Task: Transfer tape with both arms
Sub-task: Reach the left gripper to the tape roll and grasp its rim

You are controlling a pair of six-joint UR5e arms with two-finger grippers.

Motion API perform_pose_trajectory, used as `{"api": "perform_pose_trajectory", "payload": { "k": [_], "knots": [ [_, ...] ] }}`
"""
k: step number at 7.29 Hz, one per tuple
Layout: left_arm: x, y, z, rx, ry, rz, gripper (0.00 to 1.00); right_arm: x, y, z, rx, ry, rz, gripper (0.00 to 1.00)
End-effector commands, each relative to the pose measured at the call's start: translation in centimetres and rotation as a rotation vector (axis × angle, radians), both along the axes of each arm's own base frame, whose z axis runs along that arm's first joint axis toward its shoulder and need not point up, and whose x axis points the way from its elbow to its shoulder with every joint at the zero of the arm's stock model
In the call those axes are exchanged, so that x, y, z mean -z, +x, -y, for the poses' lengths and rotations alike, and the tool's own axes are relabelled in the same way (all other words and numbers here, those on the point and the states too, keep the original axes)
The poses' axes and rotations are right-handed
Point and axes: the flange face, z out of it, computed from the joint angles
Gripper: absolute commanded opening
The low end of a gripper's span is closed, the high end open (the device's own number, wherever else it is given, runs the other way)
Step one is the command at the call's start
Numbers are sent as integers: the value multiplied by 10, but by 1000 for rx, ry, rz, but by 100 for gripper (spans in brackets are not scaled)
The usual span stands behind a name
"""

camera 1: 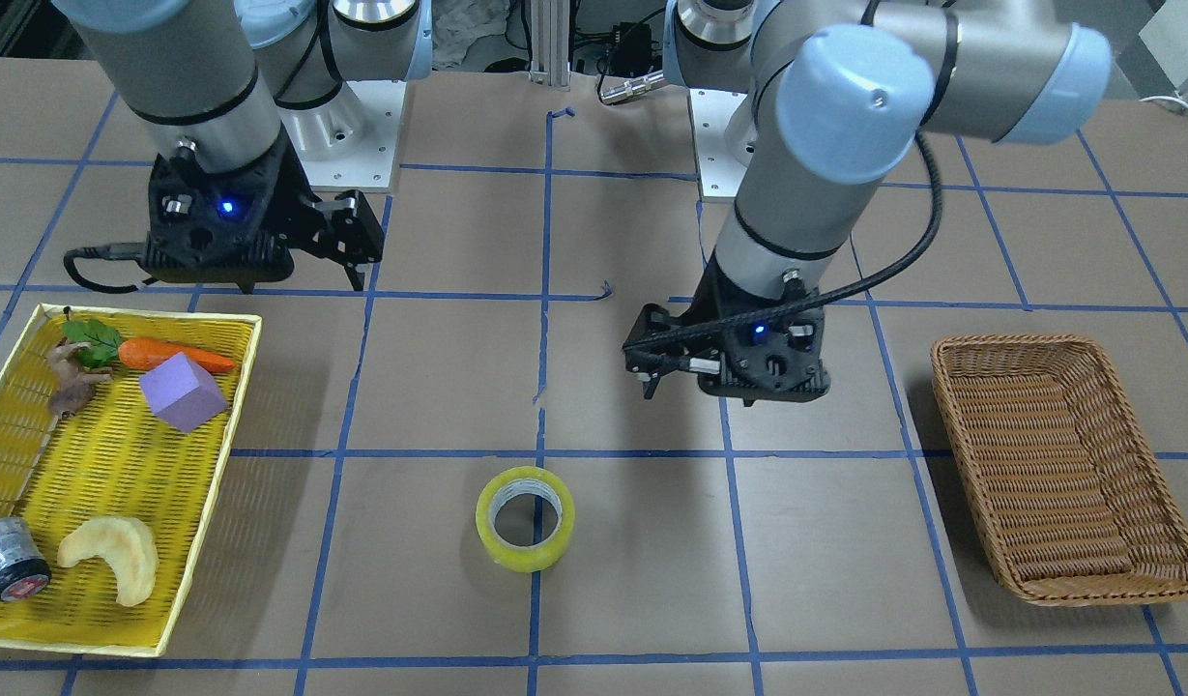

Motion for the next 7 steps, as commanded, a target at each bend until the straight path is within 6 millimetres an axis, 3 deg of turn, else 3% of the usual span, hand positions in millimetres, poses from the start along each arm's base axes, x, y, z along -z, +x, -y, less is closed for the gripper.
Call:
{"api": "perform_pose_trajectory", "payload": {
  "k": [1,4,7],
  "knots": [
    [57,-51,16,18,-21,-20,100,-8,-10,-20,-39,-19,11,100],
    [142,-65,54,26,-54,-29,100,-15,-8,-15,-25,-86,13,100],
    [199,-68,63,23,-5,-28,100,-15,-6,-15,-31,-83,13,100]
  ]
}}
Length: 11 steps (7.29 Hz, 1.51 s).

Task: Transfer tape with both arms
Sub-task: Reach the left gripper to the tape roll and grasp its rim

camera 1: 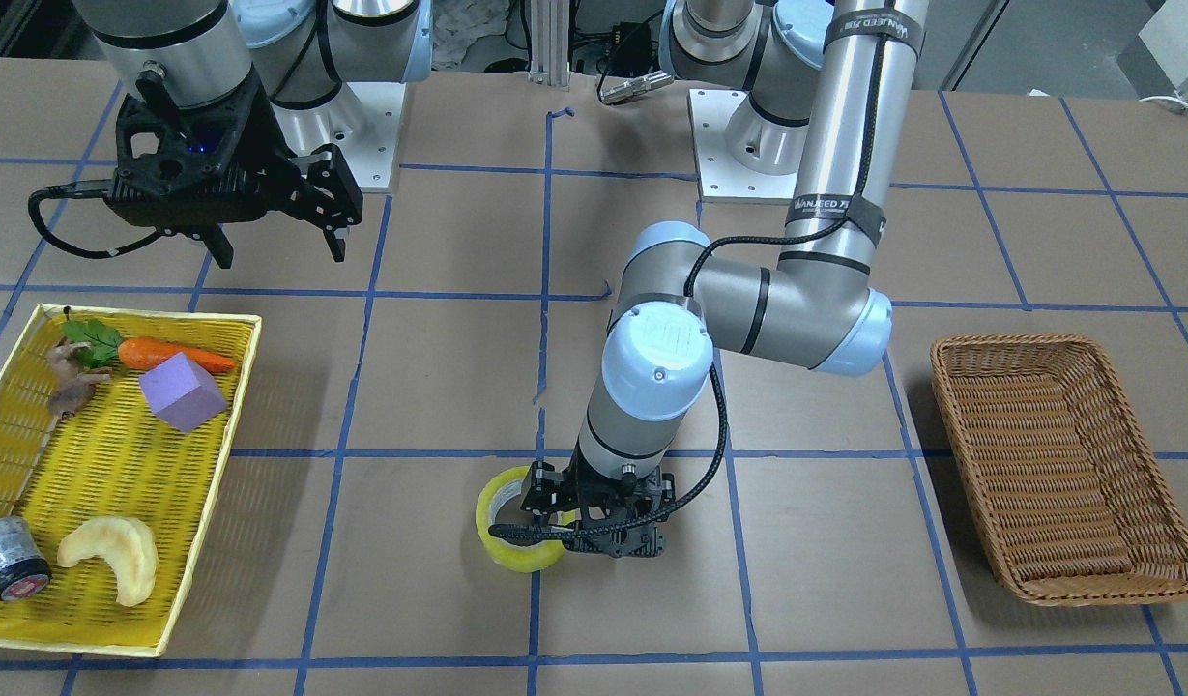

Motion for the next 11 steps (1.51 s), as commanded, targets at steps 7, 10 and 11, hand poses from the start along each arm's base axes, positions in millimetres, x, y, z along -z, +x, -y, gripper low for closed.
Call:
{"api": "perform_pose_trajectory", "payload": {
  "k": [7,10,11],
  "knots": [
    [32,-5,-8,77,93,-26,0,0,2,-1,-7,0,1,100],
    [-6,57,3,144,97,56,0,0,2,-1,-7,0,1,100],
    [-27,122,16,159,97,72,0,-1,2,-1,-7,-3,1,100]
  ]
}}
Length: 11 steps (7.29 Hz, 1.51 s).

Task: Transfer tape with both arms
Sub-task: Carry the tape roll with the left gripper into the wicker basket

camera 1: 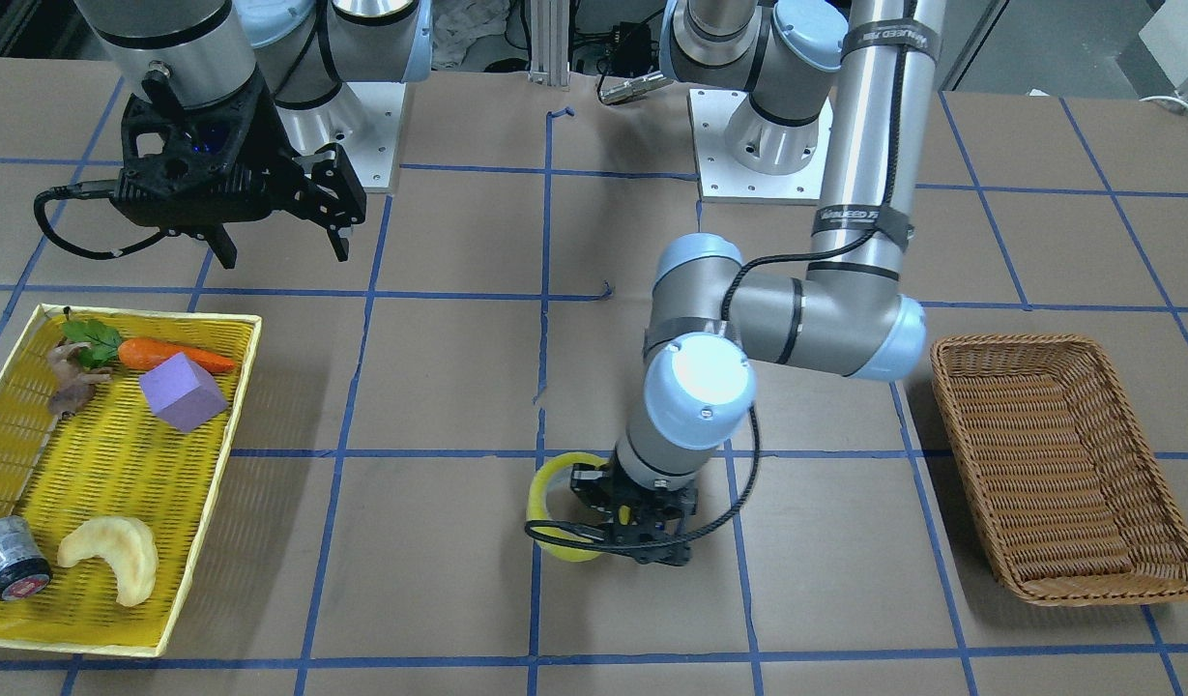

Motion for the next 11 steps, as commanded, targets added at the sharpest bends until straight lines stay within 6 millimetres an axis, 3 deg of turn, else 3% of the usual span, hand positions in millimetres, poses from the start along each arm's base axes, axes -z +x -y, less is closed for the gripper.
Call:
{"api": "perform_pose_trajectory", "payload": {
  "k": [1,3,4,6,8,9,10,11],
  "knots": [
    [-44,139,20,28,18,40,0,-1,0,0,0,-2,0,100],
    [-66,253,18,-16,16,126,0,-1,0,0,0,-2,0,100],
    [-77,295,12,7,13,173,0,-1,1,-1,-2,-2,0,100],
    [-82,409,-8,22,19,172,0,-1,1,-1,-2,-2,0,100],
    [-75,486,-34,80,32,169,0,-1,1,-1,-2,-2,0,100],
    [-54,511,-55,57,64,143,0,-1,1,-1,-2,-2,0,100],
    [-25,527,-67,20,58,146,0,-1,2,-1,-3,-2,0,100],
    [-4,525,-75,20,24,170,0,-1,2,-1,-3,-2,0,100]
  ]
}}
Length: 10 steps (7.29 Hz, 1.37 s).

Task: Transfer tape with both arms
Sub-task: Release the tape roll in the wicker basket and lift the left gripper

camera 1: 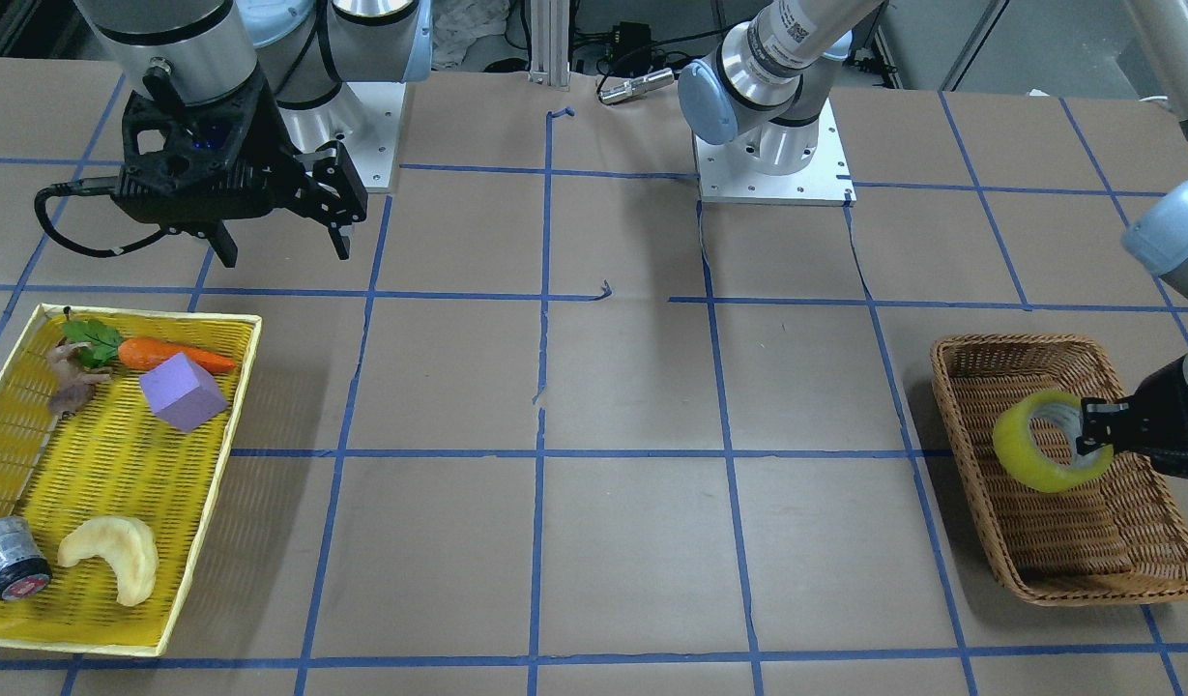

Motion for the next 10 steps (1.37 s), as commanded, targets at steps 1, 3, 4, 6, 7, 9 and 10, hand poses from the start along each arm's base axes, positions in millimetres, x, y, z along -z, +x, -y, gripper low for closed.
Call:
{"api": "perform_pose_trajectory", "payload": {
  "k": [1,3,4,6,7,9,10],
  "knots": [
    [37,6,-19,-12,-69,55,0,0,0,0,1,0,2,100],
    [28,9,-14,-16,-125,82,90,0,0,0,-1,0,2,100],
    [6,0,-8,4,-186,107,92,0,0,0,1,0,2,100],
    [-37,-41,9,56,-274,87,92,0,0,0,1,0,2,100],
    [-59,-82,18,71,-292,76,91,0,0,0,1,0,2,100],
    [-95,-144,11,-34,-279,26,91,0,0,0,2,0,2,100],
    [-116,-177,8,-33,-307,21,91,1,0,0,2,2,0,100]
  ]
}}
